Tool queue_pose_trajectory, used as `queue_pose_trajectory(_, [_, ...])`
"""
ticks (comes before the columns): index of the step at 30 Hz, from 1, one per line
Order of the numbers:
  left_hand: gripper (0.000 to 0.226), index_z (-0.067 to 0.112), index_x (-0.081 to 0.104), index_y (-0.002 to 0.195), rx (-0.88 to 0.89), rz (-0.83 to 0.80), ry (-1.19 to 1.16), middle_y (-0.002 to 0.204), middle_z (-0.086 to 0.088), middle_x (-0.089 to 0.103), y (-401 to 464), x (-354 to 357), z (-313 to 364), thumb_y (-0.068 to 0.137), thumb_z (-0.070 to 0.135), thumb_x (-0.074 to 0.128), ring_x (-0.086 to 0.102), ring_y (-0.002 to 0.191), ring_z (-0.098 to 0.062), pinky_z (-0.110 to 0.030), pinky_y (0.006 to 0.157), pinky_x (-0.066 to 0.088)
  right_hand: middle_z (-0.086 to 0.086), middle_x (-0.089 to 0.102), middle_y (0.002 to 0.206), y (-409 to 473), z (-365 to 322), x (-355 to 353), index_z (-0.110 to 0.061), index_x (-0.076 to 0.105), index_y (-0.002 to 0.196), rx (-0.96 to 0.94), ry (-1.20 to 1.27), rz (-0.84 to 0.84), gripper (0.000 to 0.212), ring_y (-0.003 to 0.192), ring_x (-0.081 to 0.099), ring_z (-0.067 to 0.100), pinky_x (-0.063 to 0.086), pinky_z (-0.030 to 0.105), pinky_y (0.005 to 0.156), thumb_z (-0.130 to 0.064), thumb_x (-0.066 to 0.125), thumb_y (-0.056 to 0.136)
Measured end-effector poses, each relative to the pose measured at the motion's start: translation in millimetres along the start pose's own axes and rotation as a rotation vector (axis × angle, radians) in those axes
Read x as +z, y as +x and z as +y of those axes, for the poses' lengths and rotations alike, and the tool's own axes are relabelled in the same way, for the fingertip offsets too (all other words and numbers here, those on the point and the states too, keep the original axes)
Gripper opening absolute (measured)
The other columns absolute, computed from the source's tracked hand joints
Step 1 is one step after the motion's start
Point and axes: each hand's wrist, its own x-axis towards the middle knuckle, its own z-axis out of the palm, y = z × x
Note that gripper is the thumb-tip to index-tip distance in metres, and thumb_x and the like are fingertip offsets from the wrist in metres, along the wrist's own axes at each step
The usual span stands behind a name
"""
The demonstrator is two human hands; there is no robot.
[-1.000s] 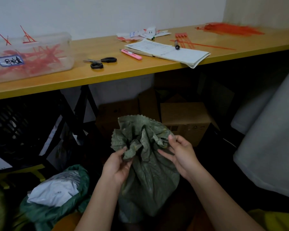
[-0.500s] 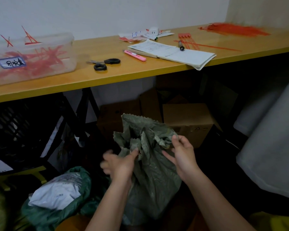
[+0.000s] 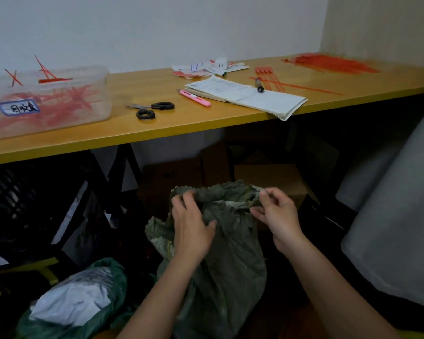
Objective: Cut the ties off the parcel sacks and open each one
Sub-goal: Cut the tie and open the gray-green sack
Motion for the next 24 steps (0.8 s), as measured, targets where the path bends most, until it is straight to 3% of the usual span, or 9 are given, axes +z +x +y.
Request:
queue_pose_trajectory(2, [0.055,0.024,0.045,0.125,0.034,-0.068,-0.083,0.117,0.006,0.045,0,-1,-3,0.080,0.019,0.075,0.048,0.114,-0.013,-0.023,0.092,0.044,0.008,0.067,0.101,2,-4,-1,-0.009,0.062,0.100,0.012,0.069,-0.015,0.016,0.080,0.072,0.014,0.059,0.022,0.070,-0.019,0.049,0.101])
queue_pose_trajectory(4, [0.030,0.027,0.059,0.109,0.133,-0.129,-0.150,0.094,0.016,0.055,-4,-3,-5,0.084,0.016,0.070,0.056,0.093,0.003,-0.007,0.070,0.041,0.008,0.068,0.106,2,-7,-1,-0.010,0.062,0.104,0.041,0.138,-0.046,0.016,0.083,0.072,0.012,0.059,0.023,0.073,-0.017,0.049,0.101])
queue_pose_trajectory(5, [0.024,0.027,0.063,0.101,0.201,-0.132,-0.181,0.090,0.017,0.057,-5,-2,-5,0.084,0.012,0.069,0.056,0.087,0.007,-0.006,0.066,0.039,0.006,0.068,0.109,1,-7,0,-0.012,0.062,0.108,0.057,0.169,-0.074,0.015,0.087,0.072,0.011,0.059,0.023,0.075,-0.017,0.049,0.101])
queue_pose_trajectory(8, [0.021,0.015,0.072,0.094,0.289,-0.017,-0.244,0.088,0.011,0.055,-11,6,-5,0.081,-0.002,0.067,0.052,0.085,0.008,-0.001,0.073,0.037,0.000,0.065,0.115,-4,-1,1,-0.026,0.051,0.126,0.094,0.174,-0.151,0.029,0.097,0.065,0.008,0.056,0.025,0.073,-0.020,0.055,0.098])
queue_pose_trajectory(12, [0.021,0.007,0.074,0.091,0.209,0.143,-0.255,0.088,0.008,0.051,-17,12,-1,0.078,-0.008,0.067,0.052,0.083,0.005,0.001,0.074,0.036,0.001,0.053,0.130,-14,16,7,-0.037,0.043,0.130,0.154,0.039,-0.177,0.046,0.113,0.057,0.018,0.055,0.047,0.091,-0.034,0.065,0.091])
queue_pose_trajectory(15, [0.023,0.010,0.076,0.085,0.338,-0.008,-0.323,0.087,0.008,0.057,-20,8,5,0.076,-0.009,0.066,0.056,0.087,0.001,-0.002,0.075,0.039,0.000,0.047,0.136,-15,22,12,-0.036,0.053,0.128,0.183,0.051,-0.240,0.046,0.123,0.050,0.021,0.052,0.050,0.095,-0.034,0.072,0.085])
queue_pose_trajectory(19, [0.024,0.014,0.076,0.095,0.347,-0.417,-0.385,0.097,0.008,0.067,-27,-1,9,0.084,0.003,0.058,0.060,0.095,0.002,-0.013,0.090,0.045,-0.002,0.057,0.126,-12,27,15,-0.030,0.068,0.105,0.100,0.056,-0.191,0.029,0.119,0.054,0.018,0.051,0.042,0.098,-0.007,0.069,0.087])
queue_pose_trajectory(22, [0.014,0.014,0.077,0.086,0.213,-0.387,-0.461,0.092,0.005,0.069,-27,0,3,0.089,0.013,0.064,0.063,0.087,-0.001,-0.018,0.082,0.048,0.002,0.065,0.114,-9,30,14,-0.020,0.069,0.098,0.133,0.154,-0.147,0.028,0.109,0.063,0.023,0.053,0.048,0.095,0.004,0.062,0.089])
queue_pose_trajectory(24, [0.006,0.016,0.075,0.078,0.173,-0.294,-0.416,0.087,0.004,0.064,-25,2,-1,0.081,0.021,0.076,0.060,0.078,-0.005,-0.016,0.072,0.045,0.009,0.067,0.112,-6,29,14,-0.014,0.068,0.099,0.178,0.278,-0.145,0.024,0.099,0.068,0.024,0.059,0.042,0.080,0.006,0.057,0.091])
